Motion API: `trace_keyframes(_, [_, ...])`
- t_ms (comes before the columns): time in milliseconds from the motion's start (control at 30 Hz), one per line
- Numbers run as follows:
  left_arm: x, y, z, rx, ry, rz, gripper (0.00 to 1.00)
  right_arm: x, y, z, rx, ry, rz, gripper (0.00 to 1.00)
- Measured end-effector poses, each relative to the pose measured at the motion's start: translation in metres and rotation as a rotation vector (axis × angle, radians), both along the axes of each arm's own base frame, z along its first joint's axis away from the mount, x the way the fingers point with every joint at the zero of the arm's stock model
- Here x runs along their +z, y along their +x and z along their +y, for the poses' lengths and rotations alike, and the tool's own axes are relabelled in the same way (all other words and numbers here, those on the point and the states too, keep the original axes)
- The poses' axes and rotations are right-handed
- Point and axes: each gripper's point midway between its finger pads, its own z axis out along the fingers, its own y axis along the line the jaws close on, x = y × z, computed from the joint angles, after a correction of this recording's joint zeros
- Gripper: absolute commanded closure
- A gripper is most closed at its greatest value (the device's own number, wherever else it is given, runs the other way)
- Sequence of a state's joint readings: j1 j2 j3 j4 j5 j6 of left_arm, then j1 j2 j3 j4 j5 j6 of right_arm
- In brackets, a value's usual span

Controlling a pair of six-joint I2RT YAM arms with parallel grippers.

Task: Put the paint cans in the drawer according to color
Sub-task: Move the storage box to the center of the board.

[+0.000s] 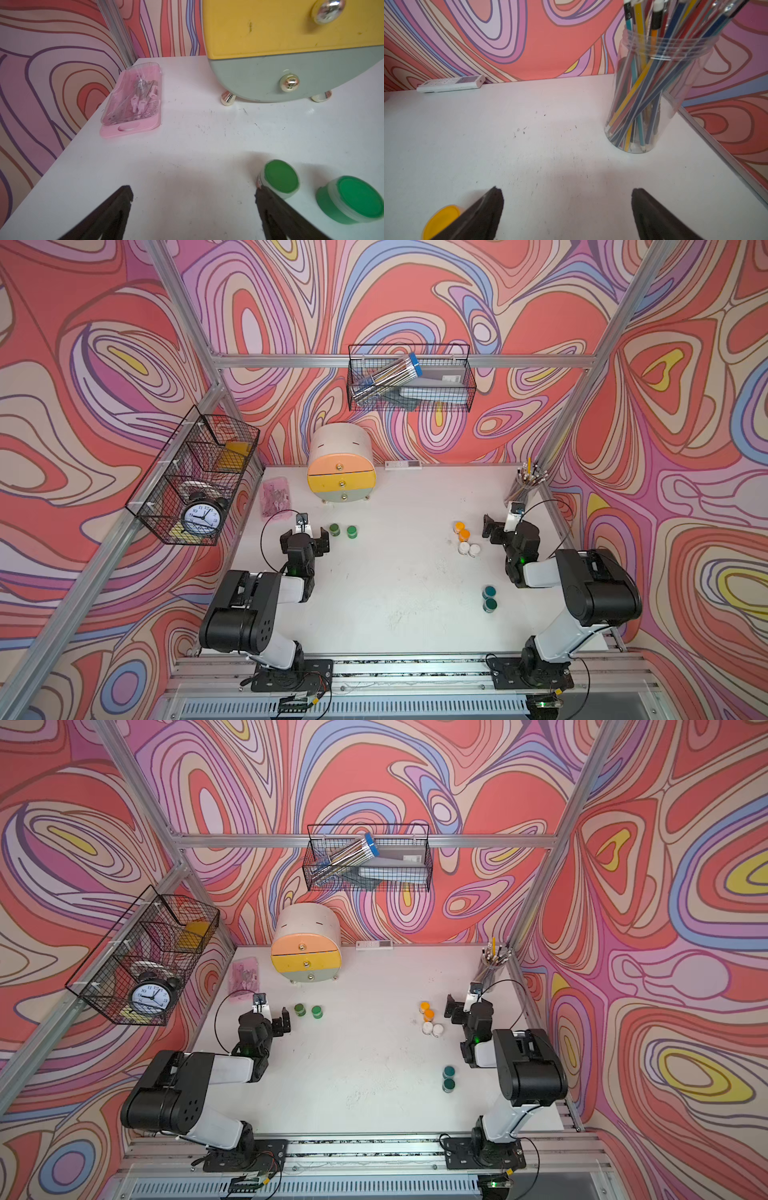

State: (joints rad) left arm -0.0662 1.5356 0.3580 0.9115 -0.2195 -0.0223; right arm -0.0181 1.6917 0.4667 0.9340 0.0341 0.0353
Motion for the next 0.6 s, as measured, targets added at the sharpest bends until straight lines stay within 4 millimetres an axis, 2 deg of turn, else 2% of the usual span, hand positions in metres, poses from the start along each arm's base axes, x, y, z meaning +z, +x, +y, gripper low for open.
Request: trace_keyframes(600, [0.0001,0.0,0.0001,0.0,0.0,0.0,0.01,-0.0002,0.0,0.0014,0.008,0.002,0.001,0.02])
